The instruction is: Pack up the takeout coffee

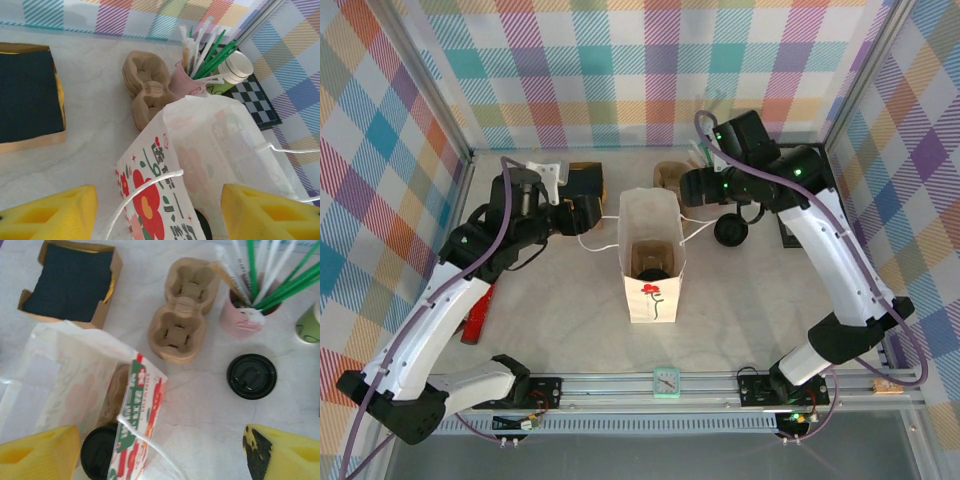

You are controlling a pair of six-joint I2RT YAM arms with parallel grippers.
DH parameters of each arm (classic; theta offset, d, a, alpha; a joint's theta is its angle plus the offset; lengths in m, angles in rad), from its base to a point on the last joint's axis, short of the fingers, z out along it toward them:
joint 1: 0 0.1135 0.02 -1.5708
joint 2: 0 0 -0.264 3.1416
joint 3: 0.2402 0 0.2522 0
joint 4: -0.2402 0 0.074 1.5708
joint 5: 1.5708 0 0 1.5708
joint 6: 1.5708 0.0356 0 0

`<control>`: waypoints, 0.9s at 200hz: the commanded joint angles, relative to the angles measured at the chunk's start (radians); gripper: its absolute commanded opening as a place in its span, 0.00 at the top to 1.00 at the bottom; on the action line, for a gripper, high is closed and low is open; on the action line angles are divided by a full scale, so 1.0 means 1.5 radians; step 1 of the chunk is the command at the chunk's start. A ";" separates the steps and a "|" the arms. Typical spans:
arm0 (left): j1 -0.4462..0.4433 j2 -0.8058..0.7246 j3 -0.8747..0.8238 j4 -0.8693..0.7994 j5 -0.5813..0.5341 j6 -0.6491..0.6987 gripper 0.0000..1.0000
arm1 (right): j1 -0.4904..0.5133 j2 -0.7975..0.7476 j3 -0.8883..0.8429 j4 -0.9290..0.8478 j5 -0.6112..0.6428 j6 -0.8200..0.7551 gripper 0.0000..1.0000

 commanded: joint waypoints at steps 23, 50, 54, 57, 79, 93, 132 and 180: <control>0.023 0.004 -0.005 0.013 -0.030 -0.014 0.33 | -0.085 -0.015 -0.010 0.001 0.000 -0.010 0.16; 0.067 0.014 -0.026 0.034 -0.012 -0.036 0.33 | -0.142 -0.014 -0.040 0.019 -0.020 0.009 0.13; 0.079 0.017 -0.029 0.035 -0.004 -0.044 0.33 | -0.148 -0.013 -0.044 0.022 -0.025 0.010 0.13; 0.088 0.019 -0.031 0.035 0.003 -0.050 0.33 | -0.154 -0.013 -0.047 0.025 -0.030 0.011 0.13; 0.144 0.029 -0.053 0.054 0.057 -0.082 0.33 | -0.189 -0.003 -0.064 0.047 -0.062 0.012 0.13; 0.164 0.032 -0.065 0.066 0.074 -0.097 0.33 | -0.210 0.014 -0.059 0.056 -0.077 0.009 0.13; 0.173 0.037 -0.089 0.077 0.090 -0.107 0.33 | -0.240 0.077 -0.034 0.091 -0.110 -0.028 0.12; 0.176 0.014 -0.124 0.077 0.086 -0.099 0.33 | -0.241 0.153 0.008 0.122 -0.120 -0.063 0.12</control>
